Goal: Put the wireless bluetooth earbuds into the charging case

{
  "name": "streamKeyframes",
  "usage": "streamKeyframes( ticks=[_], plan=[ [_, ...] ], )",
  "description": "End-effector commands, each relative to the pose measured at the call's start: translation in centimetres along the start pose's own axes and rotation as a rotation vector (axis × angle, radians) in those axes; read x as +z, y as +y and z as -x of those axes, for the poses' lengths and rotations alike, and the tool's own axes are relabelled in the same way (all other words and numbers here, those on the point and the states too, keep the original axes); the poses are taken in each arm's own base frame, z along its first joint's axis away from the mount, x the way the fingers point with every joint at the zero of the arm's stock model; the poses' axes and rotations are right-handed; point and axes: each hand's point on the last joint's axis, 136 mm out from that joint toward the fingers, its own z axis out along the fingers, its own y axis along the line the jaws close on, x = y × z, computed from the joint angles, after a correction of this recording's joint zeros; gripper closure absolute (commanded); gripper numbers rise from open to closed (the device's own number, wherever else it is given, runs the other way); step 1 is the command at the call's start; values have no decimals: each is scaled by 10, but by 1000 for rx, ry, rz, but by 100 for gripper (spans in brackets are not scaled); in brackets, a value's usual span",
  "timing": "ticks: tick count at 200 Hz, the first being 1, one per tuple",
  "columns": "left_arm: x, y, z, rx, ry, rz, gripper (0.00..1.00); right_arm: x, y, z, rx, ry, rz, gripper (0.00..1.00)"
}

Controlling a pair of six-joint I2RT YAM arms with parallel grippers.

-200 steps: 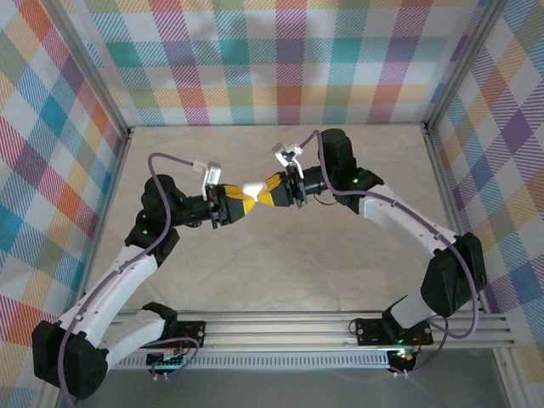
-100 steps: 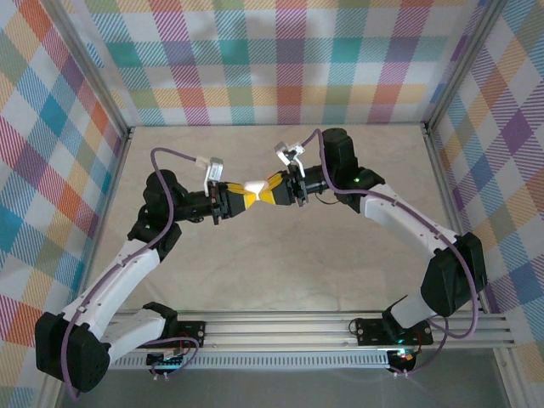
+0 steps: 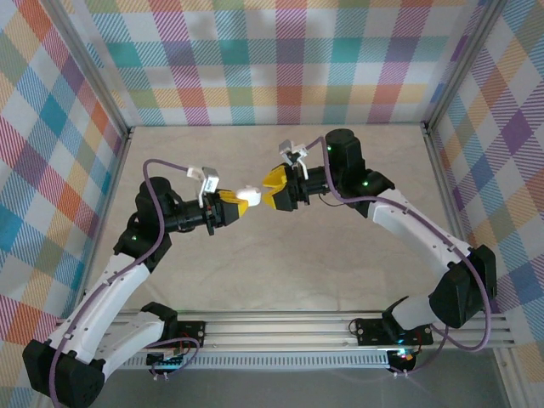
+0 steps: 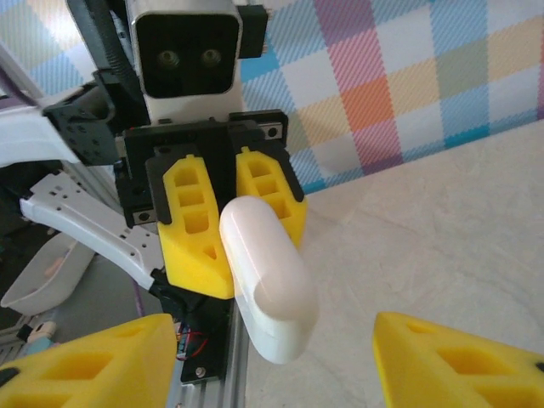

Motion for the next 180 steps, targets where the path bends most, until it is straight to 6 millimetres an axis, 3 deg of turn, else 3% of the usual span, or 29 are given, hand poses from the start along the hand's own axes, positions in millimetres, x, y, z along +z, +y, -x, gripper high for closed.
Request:
streamKeyframes(
  ticks=[1, 51, 119, 180],
  plan=[
    [-5, 2, -6, 46, 35, 43, 100, -3, -2, 12, -55, -10, -39, 35],
    [-10, 6, -16, 89, 71, 86, 100, 0, -11, 14, -76, 5, -85, 35],
    [-11, -4, -15, 101, 67, 40, 100, 37, -4, -9, -138, 157, -58, 34],
    [-13, -8, -18, 87, 57, 19, 100, 40, -22, -5, -127, 178, -135, 33]
  ],
)
